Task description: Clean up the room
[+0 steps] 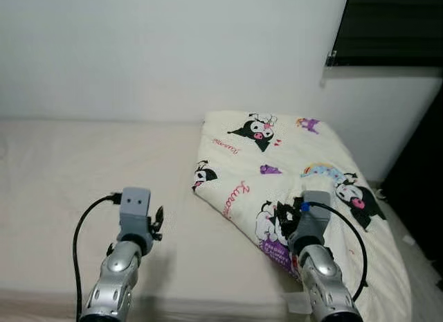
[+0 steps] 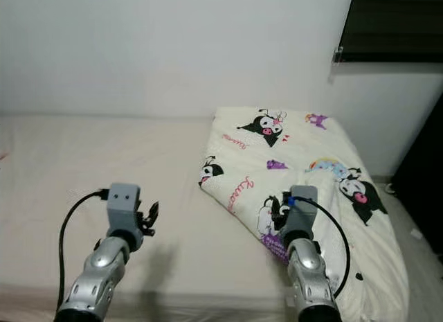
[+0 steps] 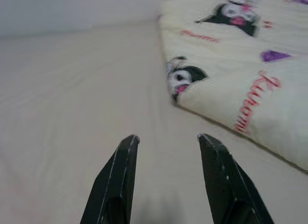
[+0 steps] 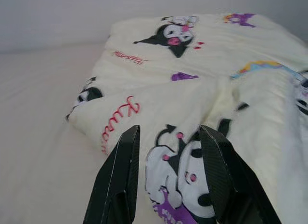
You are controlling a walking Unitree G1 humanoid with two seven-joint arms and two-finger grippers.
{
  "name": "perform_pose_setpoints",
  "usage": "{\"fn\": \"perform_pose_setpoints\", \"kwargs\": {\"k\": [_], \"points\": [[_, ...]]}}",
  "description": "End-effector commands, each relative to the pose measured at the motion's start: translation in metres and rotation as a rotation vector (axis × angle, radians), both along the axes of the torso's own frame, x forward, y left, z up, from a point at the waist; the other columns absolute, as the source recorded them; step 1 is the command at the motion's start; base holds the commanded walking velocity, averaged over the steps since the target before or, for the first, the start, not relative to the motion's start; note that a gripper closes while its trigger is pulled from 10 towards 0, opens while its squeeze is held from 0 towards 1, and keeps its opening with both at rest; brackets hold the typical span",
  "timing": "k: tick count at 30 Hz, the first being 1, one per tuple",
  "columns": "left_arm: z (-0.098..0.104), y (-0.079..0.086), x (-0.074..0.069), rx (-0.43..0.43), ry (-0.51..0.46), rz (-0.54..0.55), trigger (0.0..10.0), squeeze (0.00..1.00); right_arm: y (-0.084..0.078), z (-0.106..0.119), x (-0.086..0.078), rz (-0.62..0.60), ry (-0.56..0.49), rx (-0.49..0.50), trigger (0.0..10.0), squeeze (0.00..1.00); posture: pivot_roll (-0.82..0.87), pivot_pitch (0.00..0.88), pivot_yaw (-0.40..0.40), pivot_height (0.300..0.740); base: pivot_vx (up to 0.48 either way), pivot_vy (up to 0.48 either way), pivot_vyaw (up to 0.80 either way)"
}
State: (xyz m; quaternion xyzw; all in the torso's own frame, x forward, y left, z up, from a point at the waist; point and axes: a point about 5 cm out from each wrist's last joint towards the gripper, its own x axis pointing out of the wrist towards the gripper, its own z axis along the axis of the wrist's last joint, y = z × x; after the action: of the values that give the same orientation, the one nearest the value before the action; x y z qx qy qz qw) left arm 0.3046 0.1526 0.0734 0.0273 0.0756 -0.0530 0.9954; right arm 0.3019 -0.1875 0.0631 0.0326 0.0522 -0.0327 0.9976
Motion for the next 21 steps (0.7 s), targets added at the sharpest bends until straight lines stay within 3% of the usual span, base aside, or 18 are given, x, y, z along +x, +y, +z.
{"fn": "perform_pose_setpoints", "kwargs": {"k": [1,14,21], "points": [[-0.008,-0.005,-0.001,0.021,0.042,-0.042,10.0,0.0,-0.005,-0.004,-0.006,-0.053,0.008,0.023,10.0,0.0,0.02,0.0,0.059,0.647,0.0,0.0,0.0],[-0.013,-0.021,-0.003,0.004,0.071,-0.102,10.0,0.0,-0.018,-0.007,-0.022,-0.115,0.003,0.025,10.0,0.0,-0.01,0.061,0.105,0.627,0.0,0.0,0.0],[-0.015,-0.015,-0.009,-0.009,0.072,-0.058,10.0,0.0,-0.021,0.001,-0.021,-0.1,-0.027,0.011,10.0,0.0,-0.01,0.079,0.091,0.627,0.0,0.0,0.0]]}}
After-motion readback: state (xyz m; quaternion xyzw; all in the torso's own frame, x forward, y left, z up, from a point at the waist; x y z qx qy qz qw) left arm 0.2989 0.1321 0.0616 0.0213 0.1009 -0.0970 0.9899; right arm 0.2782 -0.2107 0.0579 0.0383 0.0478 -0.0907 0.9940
